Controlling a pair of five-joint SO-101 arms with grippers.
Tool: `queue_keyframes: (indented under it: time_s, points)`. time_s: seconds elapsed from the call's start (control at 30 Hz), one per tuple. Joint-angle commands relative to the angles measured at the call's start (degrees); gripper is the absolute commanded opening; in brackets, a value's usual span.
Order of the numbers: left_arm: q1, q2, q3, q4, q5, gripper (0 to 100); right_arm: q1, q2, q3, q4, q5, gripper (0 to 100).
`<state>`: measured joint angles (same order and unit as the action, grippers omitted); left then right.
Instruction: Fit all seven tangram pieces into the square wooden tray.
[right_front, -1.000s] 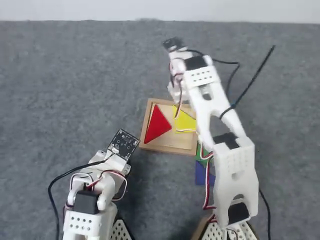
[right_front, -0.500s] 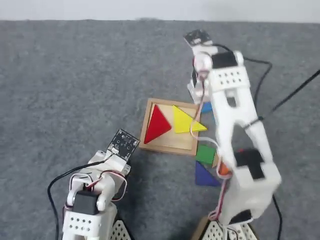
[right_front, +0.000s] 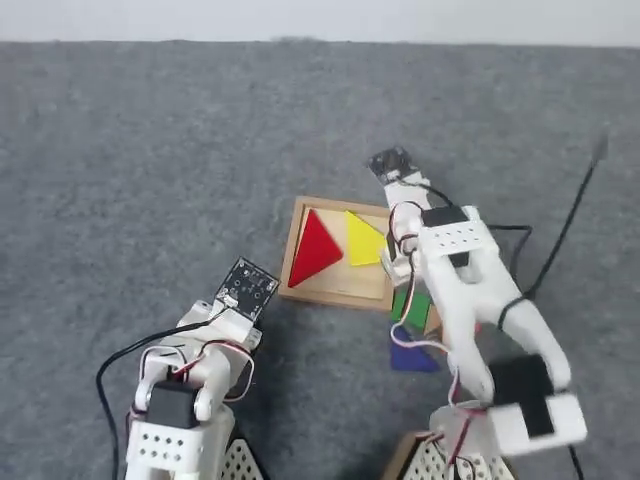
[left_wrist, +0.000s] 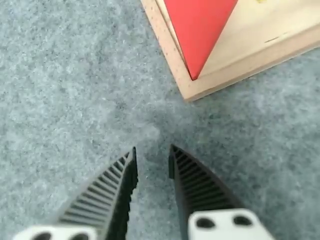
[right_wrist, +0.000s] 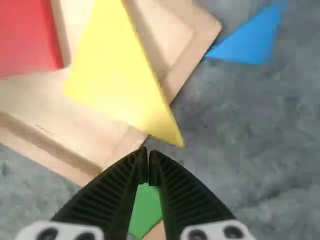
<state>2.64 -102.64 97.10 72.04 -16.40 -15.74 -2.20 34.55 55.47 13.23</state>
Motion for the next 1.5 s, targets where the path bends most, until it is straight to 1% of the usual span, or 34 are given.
queue_keyframes:
  time_s: [0.0,0.23,0.47,0.53,0.73,0.93,1.07,1.2,1.4,1.47]
  points:
    - [-0.35,-0.62,-0.66,-0.09,-0.53,10,0.75,4.18,-6.59,-0.75,0.79,0.7]
    - [-0.35,-0.62,-0.66,-0.09,-0.53,10,0.66,12.53,-16.53,-0.48,0.70,0.7]
    - [-0.35,-0.62,-0.66,-0.09,-0.53,10,0.22,18.24,-27.34,4.97,0.79,0.7]
    - [-0.35,-0.62,-0.66,-0.09,-0.53,10,-0.13,19.82,-28.92,4.97,0.79,0.7]
    - [-0.35,-0.62,-0.66,-0.09,-0.53,10,-4.62,24.04,-31.21,4.88,0.97,0.7]
    - [-0.35,-0.62,-0.66,-0.09,-0.53,10,-6.90,24.75,-35.16,5.05,0.79,0.7]
    - [-0.35,-0.62,-0.66,-0.09,-0.53,10,-8.75,24.66,-37.54,7.08,0.70,0.9]
    - [-0.35,-0.62,-0.66,-0.09,-0.53,10,-9.10,24.84,-38.95,6.81,0.62,1.3]
    - [-0.35,-0.62,-0.66,-0.09,-0.53,10,-9.01,27.21,-39.12,6.81,0.62,14.5]
    - [-0.35,-0.62,-0.66,-0.09,-0.53,10,-9.10,29.05,-39.21,6.73,0.62,16.4]
